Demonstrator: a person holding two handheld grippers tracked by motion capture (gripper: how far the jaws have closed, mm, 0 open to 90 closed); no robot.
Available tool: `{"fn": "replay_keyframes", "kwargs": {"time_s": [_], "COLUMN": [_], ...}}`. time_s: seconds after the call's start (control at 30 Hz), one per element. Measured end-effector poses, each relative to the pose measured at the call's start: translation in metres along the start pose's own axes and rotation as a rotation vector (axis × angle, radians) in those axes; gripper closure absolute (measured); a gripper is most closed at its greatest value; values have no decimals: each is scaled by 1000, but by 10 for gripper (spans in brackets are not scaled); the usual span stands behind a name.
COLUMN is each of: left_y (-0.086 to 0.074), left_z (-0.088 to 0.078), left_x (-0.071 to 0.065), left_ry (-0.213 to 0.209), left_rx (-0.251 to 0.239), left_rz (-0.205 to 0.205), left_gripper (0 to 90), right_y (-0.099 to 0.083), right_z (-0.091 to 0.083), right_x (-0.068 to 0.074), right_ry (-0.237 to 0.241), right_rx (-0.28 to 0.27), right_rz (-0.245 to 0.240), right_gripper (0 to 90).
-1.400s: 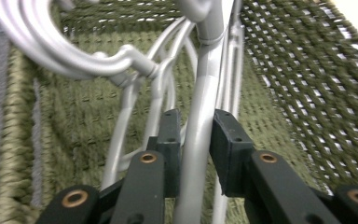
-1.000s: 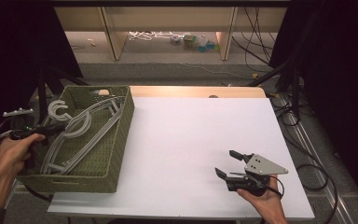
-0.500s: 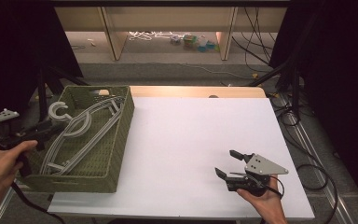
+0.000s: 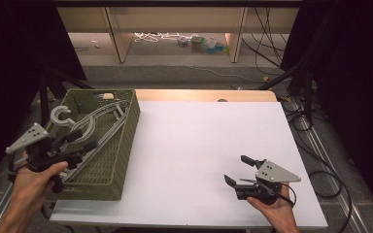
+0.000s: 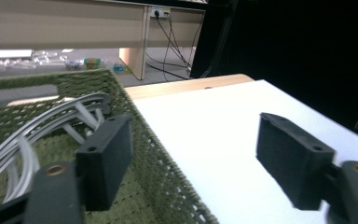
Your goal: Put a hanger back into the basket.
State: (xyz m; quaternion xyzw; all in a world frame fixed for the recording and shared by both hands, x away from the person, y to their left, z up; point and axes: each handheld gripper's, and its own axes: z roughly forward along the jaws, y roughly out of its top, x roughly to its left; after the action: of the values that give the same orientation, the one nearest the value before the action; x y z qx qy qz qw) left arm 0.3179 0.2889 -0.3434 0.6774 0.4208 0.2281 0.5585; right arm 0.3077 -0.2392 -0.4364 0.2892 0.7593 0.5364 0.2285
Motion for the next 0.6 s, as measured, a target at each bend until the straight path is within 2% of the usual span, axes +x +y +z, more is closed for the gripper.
{"fn": "replay_keyframes", "kwargs": {"time_s": [0.13, 0.2, 0.23, 0.3, 0.4, 0.5, 0.53, 0.6], "left_y": [-4, -7, -8, -12, -15, -21, -23, -27], "left_z": [6, 9, 10, 13, 18, 24, 26, 30], "left_x": [-13, -20, -23, -31, -42, -50, -53, -60], "left_ry": [-11, -20, -30, -51, -74, -76, -74, -65], "left_rx": [-28, -38, -38, -49, -52, -51, -51, -52], "left_rz": [5, 16, 25, 28, 27, 39, 53, 76], "left_gripper": [182, 177, 170, 163, 164, 166, 166, 169], "right_y": [0, -1, -1, -1, -1, -2, -2, -3], "right_z": [0, 0, 1, 1, 1, 1, 0, 0], "right_x": [0, 0, 0, 0, 3, 3, 3, 2], "right_ry": [5, -12, 0, -12, 0, 6, 6, -9], "right_rx": [-7, -10, -1, -22, -20, -25, -11, -28], "right_rz": [-4, -12, -9, -31, -10, -9, -9, -7], "right_gripper": [167, 166, 166, 166, 166, 166, 166, 166]}}
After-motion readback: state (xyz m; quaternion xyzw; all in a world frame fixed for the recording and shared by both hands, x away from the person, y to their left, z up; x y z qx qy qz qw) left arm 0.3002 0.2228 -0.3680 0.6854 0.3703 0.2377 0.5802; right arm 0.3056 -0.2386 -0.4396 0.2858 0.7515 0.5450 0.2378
